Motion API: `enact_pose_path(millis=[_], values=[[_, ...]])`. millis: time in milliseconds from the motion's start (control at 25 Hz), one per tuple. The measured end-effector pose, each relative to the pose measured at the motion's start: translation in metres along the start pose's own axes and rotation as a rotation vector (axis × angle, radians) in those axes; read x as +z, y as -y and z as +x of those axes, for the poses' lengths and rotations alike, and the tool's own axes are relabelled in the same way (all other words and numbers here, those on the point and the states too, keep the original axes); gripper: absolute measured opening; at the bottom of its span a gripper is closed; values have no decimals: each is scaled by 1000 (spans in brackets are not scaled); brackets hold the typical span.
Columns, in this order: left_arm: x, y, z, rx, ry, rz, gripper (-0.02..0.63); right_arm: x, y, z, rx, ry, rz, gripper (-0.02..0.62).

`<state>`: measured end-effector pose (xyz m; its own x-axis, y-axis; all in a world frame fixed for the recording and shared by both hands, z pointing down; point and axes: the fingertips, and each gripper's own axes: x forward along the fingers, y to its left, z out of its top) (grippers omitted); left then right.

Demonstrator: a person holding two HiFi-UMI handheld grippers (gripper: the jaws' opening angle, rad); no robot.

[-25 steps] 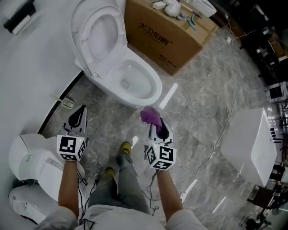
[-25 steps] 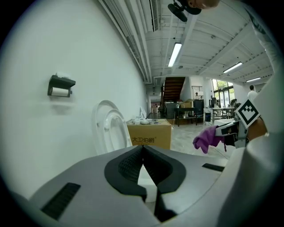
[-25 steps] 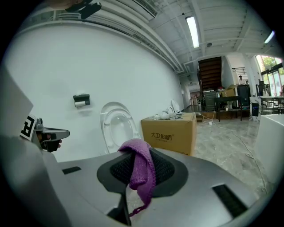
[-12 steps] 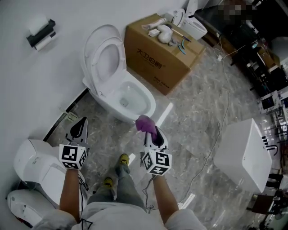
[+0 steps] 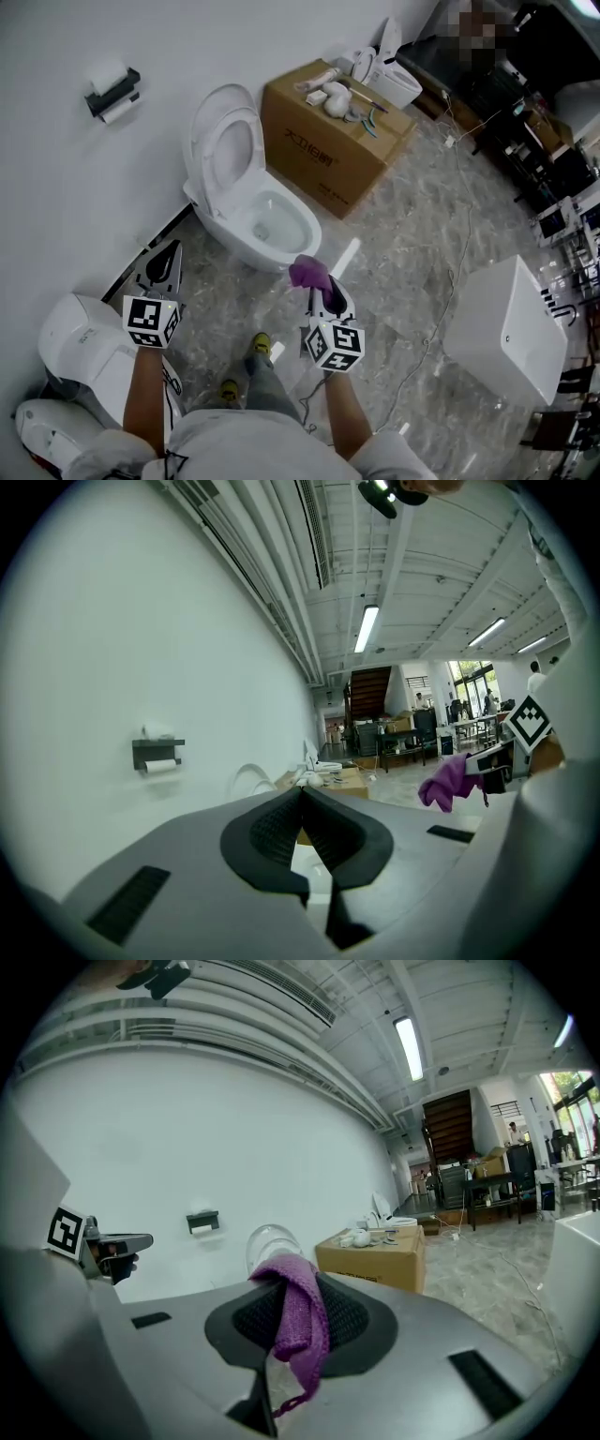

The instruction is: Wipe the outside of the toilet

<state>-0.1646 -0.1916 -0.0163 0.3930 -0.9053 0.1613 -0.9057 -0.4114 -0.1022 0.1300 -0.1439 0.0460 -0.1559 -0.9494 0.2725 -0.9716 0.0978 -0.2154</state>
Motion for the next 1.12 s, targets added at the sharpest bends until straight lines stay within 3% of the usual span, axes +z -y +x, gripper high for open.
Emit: enact_pose_path(millis=[520,1120], values=[[47,6,-53,-9,65,37,14,34,-7,-57,-57,66,-1,84],[47,21,-90,-31,73,41,14,36,-15,-99,-88,103,-34,84]])
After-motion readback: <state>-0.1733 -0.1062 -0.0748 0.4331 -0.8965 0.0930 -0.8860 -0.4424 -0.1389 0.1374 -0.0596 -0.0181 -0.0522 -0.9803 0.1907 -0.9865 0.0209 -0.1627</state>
